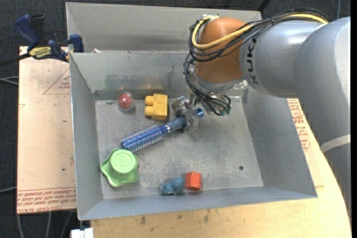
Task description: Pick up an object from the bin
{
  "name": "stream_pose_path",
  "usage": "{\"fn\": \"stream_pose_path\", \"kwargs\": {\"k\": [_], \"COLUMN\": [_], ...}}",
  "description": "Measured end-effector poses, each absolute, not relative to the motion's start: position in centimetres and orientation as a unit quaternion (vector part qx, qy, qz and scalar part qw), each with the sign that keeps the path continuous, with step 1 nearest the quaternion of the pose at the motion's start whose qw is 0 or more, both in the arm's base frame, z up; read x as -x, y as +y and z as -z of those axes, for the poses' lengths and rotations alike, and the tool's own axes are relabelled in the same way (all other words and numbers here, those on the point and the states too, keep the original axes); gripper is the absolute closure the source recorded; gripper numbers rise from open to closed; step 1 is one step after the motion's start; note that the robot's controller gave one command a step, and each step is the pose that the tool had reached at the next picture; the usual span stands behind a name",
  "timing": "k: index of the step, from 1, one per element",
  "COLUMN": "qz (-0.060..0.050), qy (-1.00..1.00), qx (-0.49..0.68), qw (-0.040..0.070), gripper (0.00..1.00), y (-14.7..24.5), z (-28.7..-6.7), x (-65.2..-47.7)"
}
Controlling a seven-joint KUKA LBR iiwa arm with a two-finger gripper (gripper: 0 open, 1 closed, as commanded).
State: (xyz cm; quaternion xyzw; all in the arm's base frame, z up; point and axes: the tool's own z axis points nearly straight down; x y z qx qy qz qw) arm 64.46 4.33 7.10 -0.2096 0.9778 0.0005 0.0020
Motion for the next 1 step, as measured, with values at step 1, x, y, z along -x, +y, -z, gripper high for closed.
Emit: {"fn": "stream_pose_path", "kwargs": {"k": [1], "qz": [0.001], "qy": [0.981], "qx": [0.194], "qw": [0.006], "gripper": [1.0], "y": [3.32], "z": [-24.35], "x": [-65.16]}}
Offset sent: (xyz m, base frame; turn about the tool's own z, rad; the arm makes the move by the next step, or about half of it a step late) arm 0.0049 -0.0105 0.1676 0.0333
